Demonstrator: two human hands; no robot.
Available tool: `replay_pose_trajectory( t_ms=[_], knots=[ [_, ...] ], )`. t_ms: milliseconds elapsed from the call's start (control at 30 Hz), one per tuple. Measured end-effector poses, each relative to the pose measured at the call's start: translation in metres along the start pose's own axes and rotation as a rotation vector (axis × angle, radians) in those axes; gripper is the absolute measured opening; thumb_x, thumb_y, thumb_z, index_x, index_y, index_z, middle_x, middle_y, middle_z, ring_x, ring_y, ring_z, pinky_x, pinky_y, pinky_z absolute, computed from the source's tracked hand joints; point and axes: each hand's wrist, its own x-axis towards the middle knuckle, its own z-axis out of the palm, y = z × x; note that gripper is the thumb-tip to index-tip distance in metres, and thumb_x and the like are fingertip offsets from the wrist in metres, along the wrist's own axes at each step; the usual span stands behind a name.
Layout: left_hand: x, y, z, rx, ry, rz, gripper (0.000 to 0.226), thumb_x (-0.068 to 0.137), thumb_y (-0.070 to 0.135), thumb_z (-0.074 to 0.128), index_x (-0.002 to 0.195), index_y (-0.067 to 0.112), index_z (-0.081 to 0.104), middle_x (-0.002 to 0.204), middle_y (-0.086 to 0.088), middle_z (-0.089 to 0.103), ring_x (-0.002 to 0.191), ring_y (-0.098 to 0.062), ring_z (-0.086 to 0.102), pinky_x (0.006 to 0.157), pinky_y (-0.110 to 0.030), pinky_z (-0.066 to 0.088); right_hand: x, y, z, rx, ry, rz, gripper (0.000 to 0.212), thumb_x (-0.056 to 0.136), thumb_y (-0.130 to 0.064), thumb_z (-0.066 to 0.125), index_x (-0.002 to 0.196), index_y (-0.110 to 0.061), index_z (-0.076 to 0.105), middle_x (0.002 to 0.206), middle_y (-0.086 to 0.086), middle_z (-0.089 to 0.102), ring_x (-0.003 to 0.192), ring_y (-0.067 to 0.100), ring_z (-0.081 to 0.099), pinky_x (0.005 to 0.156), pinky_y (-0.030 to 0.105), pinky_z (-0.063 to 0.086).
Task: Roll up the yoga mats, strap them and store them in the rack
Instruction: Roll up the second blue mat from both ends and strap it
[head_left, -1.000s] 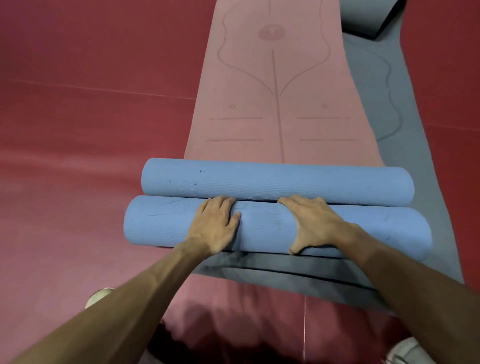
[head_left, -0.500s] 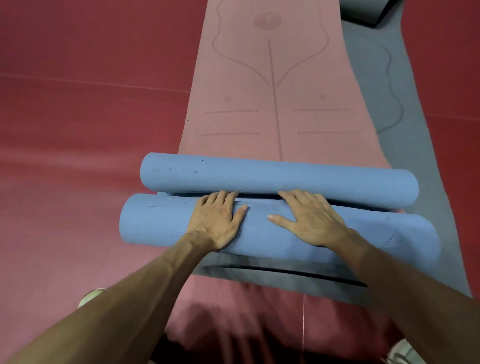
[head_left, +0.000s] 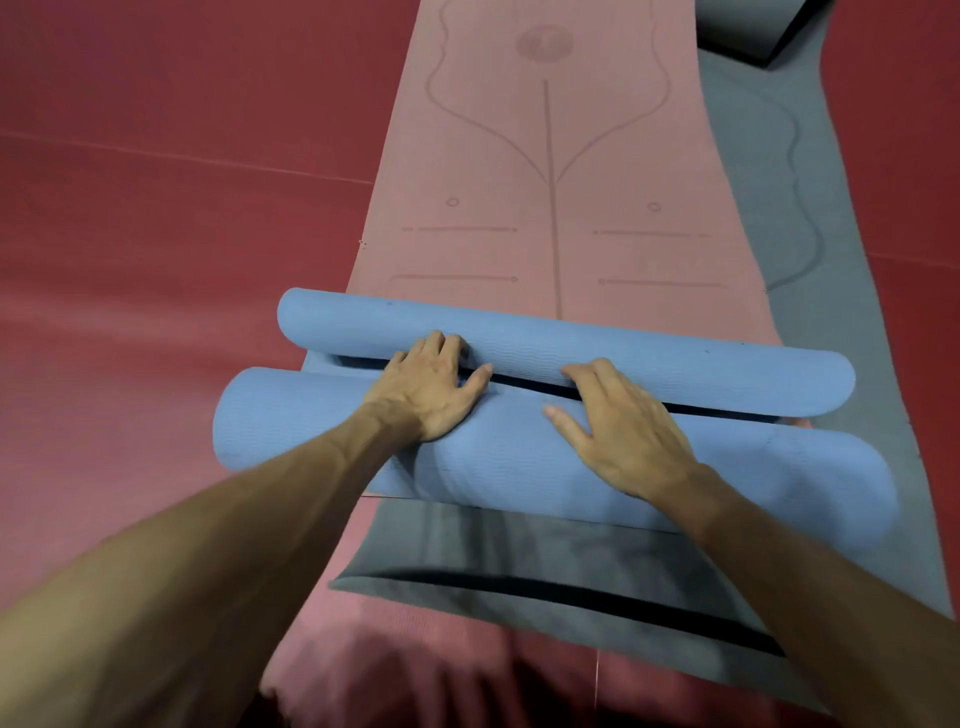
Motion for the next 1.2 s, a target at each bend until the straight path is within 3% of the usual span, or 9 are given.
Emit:
replay_pose_trajectory(
  t_ms=[167, 233, 333, 400, 567, 733, 833, 1033, 1200],
  knots=[
    [0.024, -0.003, -0.004, -0.011, -0.002, -0.007, 0.050, 0.095, 0.054, 0.031, 0.123, 0.014, 0.043, 0.119, -0.006, 0.045, 0.111, -0.023, 0.042, 0.099, -0.038, 0.034, -0.012, 0.008, 0.000, -0.148, -0.054, -0.161, 0.082, 0.082, -0.074, 0.033, 0.131, -0.011, 0.051, 0.120, 0.004, 0.056, 0.108, 0.025, 0.057, 0.093, 0.039, 0.044],
    [0.025, -0.004, -0.003, -0.017, 0.002, -0.013, 0.049, 0.095, 0.053, 0.031, 0.122, 0.014, 0.043, 0.119, -0.006, 0.045, 0.111, -0.023, 0.042, 0.099, -0.039, 0.035, -0.012, 0.009, 0.000, -0.242, -0.146, -0.184, 0.110, 0.063, -0.089, 0.038, 0.138, -0.009, 0.045, 0.131, 0.008, 0.051, 0.118, 0.026, 0.052, 0.098, 0.040, 0.041],
    [0.023, -0.004, -0.003, -0.018, 0.061, -0.011, 0.046, 0.095, 0.052, 0.034, 0.119, 0.014, 0.045, 0.117, -0.006, 0.046, 0.110, -0.023, 0.042, 0.099, -0.038, 0.034, -0.005, 0.010, -0.006, -0.349, -0.270, -0.217, 0.133, 0.046, -0.091, 0.053, 0.149, -0.011, 0.024, 0.140, 0.007, 0.040, 0.128, 0.024, 0.042, 0.102, 0.038, 0.034],
    [0.020, -0.001, -0.005, -0.009, 0.105, -0.013, 0.044, 0.094, 0.050, 0.036, 0.117, 0.014, 0.047, 0.115, -0.005, 0.047, 0.110, -0.022, 0.042, 0.098, -0.037, 0.033, -0.001, 0.011, -0.007, -0.328, -0.328, -0.189, 0.134, 0.048, -0.085, 0.059, 0.152, -0.016, 0.010, 0.141, 0.004, 0.033, 0.129, 0.022, 0.037, 0.105, 0.037, 0.029],
    [-0.005, 0.002, -0.004, 0.018, 0.090, -0.007, 0.043, 0.094, 0.050, 0.038, 0.115, 0.014, 0.049, 0.113, -0.004, 0.049, 0.109, -0.023, 0.044, 0.094, -0.037, 0.037, -0.008, 0.007, -0.001, -0.310, -0.237, -0.183, 0.118, 0.051, -0.077, 0.060, 0.147, -0.019, 0.023, 0.130, 0.000, 0.046, 0.119, 0.019, 0.045, 0.097, 0.034, 0.032],
    [-0.047, -0.001, 0.007, 0.147, 0.061, 0.068, 0.076, 0.083, 0.063, 0.006, 0.125, 0.019, 0.052, 0.118, -0.002, 0.054, 0.116, -0.022, 0.048, 0.105, -0.035, 0.029, -0.017, 0.003, -0.005, -0.272, -0.230, -0.170, 0.114, 0.052, -0.069, 0.067, 0.147, -0.019, 0.027, 0.132, -0.002, 0.046, 0.121, 0.018, 0.045, 0.096, 0.034, 0.030],
    [-0.073, -0.002, 0.012, 0.125, 0.014, 0.066, 0.085, 0.078, 0.064, 0.000, 0.131, 0.019, 0.048, 0.123, -0.002, 0.054, 0.120, -0.022, 0.047, 0.110, -0.034, 0.026, -0.030, -0.002, -0.009, -0.252, -0.293, -0.203, 0.115, 0.054, -0.069, 0.068, 0.148, -0.021, 0.024, 0.135, -0.005, 0.045, 0.124, 0.016, 0.044, 0.096, 0.033, 0.031],
    [-0.121, 0.010, 0.026, 0.181, 0.080, 0.060, 0.071, 0.088, 0.053, 0.007, 0.117, 0.015, 0.060, 0.110, -0.004, 0.063, 0.109, -0.025, 0.055, 0.102, -0.037, 0.034, -0.063, -0.014, -0.017, -0.104, -0.489, -0.143, 0.116, 0.054, -0.067, 0.075, 0.149, -0.021, 0.025, 0.145, -0.004, 0.044, 0.130, 0.019, 0.045, 0.105, 0.037, 0.037],
    [-0.132, 0.010, 0.044, 0.194, 0.153, 0.055, 0.056, 0.091, 0.049, 0.020, 0.111, 0.017, 0.062, 0.101, -0.001, 0.062, 0.098, -0.023, 0.056, 0.094, -0.039, 0.036, -0.085, -0.013, 0.001, -0.069, -0.454, -0.112, 0.122, 0.053, -0.079, 0.069, 0.151, -0.027, 0.018, 0.144, -0.007, 0.039, 0.131, 0.017, 0.039, 0.109, 0.032, 0.029]
  ],
)
